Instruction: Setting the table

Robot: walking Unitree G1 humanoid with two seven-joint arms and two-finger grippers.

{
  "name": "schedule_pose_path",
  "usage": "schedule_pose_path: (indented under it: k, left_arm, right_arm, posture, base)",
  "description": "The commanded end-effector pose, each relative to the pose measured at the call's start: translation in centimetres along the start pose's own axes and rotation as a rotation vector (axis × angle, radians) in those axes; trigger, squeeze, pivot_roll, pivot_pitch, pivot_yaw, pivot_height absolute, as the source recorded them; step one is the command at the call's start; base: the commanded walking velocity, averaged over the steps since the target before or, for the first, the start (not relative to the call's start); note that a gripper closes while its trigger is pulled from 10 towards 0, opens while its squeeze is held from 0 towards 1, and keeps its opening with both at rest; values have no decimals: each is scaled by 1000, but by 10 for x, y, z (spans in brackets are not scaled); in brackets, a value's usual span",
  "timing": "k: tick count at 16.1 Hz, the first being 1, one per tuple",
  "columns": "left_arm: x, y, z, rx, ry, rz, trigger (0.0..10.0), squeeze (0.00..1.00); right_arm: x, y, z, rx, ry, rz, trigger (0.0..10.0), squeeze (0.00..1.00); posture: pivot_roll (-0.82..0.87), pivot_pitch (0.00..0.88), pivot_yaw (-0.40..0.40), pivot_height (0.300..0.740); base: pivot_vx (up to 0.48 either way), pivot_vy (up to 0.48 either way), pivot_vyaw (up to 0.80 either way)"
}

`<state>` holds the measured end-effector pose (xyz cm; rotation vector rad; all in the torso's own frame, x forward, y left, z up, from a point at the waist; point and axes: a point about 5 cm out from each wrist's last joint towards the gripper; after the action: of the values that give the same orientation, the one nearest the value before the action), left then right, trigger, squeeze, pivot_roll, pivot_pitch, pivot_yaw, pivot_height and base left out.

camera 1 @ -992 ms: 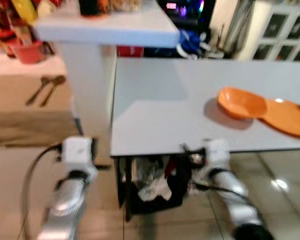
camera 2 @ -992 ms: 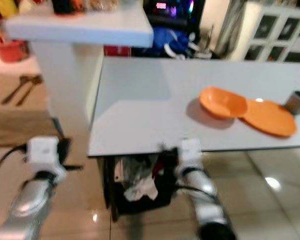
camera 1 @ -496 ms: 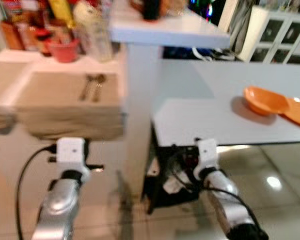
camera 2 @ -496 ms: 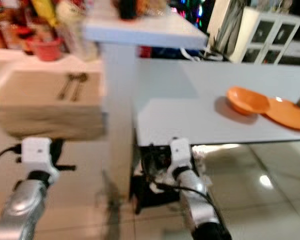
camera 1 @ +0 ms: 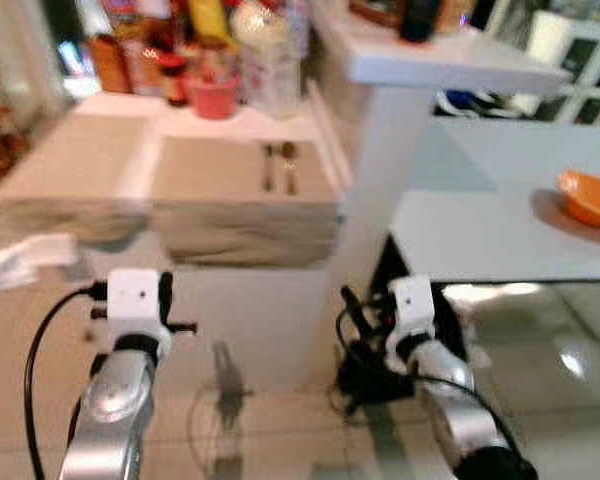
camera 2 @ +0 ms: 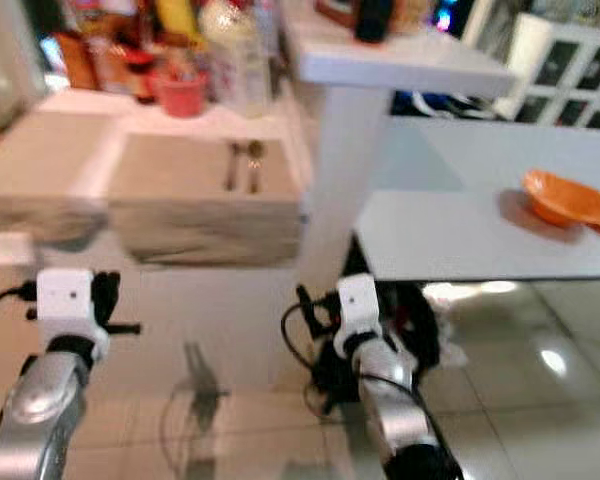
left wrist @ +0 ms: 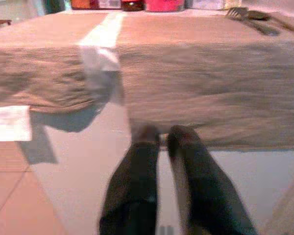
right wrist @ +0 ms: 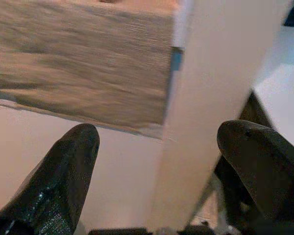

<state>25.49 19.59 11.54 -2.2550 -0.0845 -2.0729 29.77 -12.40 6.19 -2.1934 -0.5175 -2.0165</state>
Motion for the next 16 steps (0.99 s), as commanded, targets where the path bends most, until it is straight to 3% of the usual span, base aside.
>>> schedule_pose_path:
  k: [1, 16]
  left_arm:
    - [-3, 9, 1, -31, -20, -12, 10000, 1000]
    - [-1, 8, 2, -12, -14, -14, 10000, 1000]
  right_arm:
    - [0, 10, -2, -19, -9, -23, 10000, 0]
    - [3, 13, 3, -39, -10, -27, 10000, 0]
  posture:
    - [78, 0, -44, 736]
    - [80, 0, -48, 736]
  base:
    - [0, 0, 0]
    - [0, 0, 0]
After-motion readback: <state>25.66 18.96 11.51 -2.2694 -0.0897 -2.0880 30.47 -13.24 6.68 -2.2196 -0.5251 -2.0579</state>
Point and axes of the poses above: a point about 5 cm out from each wrist's last joint towards the gripper, its own z axis pointing out of the wrist towards the gripper, its own x axis along the axis of the wrist's last joint, y = z × x, and after that the axes turned 5 degrees about -z, right-handed
